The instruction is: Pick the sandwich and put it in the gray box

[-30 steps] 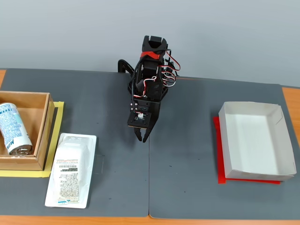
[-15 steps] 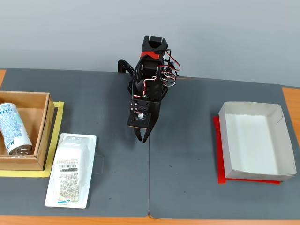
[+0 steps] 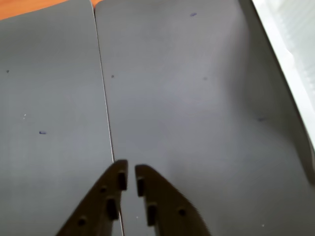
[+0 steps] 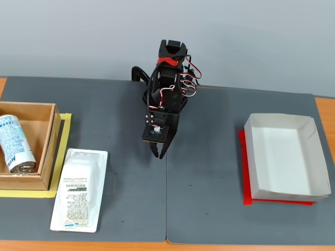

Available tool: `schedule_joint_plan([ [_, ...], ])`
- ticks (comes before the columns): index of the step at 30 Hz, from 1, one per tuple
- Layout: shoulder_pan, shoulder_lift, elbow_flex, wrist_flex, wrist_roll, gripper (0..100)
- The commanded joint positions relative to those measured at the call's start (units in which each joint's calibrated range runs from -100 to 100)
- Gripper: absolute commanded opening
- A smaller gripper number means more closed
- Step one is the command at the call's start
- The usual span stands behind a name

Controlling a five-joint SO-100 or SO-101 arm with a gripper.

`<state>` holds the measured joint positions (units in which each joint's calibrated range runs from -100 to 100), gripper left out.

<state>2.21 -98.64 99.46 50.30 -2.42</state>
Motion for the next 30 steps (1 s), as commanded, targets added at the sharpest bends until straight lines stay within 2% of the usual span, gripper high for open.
schedule_joint_plan([
  [1,0.4,-0.6,0.4,0.1,0.2,2],
  [17,-0.2,-0.6,0.4,0.1,0.0,2],
  [30,-7.2,-0.6,0.3,0.1,0.2,2],
])
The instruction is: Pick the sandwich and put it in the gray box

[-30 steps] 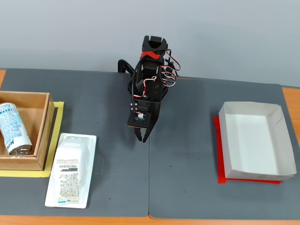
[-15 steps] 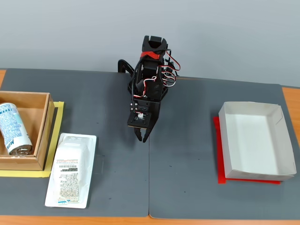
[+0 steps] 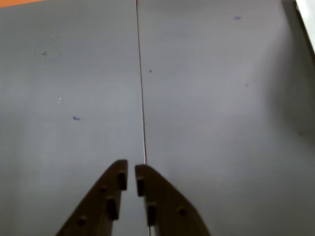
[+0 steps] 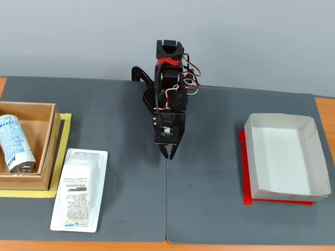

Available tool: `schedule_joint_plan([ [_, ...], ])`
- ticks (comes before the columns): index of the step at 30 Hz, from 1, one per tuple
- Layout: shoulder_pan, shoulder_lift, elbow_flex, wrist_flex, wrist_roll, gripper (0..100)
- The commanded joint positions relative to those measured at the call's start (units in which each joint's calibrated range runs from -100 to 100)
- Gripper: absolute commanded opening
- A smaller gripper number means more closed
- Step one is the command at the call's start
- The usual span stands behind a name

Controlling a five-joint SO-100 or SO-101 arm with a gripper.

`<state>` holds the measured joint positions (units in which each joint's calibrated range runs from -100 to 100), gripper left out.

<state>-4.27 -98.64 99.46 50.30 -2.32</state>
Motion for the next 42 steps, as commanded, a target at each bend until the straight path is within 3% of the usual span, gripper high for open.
schedule_joint_plan([
  [1,-0.8,-0.6,0.3,0.1,0.1,2],
  [16,-0.6,1.4,-3.3,0.0,0.1,2],
  [35,1.6,40.4,-46.5,0.0,0.2,2],
  [42,6.5,52.3,-60.1,0.1,3.7,2],
])
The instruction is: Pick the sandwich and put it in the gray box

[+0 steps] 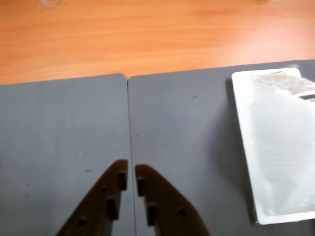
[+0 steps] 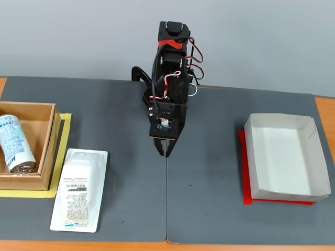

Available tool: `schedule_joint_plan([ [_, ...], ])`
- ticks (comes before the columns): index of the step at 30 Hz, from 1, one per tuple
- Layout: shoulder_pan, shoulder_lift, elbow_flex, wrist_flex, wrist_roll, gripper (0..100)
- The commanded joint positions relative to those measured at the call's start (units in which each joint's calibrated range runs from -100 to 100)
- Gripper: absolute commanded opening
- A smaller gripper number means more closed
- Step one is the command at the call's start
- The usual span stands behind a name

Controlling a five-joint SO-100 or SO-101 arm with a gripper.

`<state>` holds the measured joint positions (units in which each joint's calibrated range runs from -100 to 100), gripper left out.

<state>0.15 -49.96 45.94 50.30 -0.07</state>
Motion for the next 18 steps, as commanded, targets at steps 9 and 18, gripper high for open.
schedule_joint_plan([
  [9,10.0,16.3,-15.1,0.1,9.9,2],
  [18,13.3,24.2,-22.0,6.0,17.3,2],
])
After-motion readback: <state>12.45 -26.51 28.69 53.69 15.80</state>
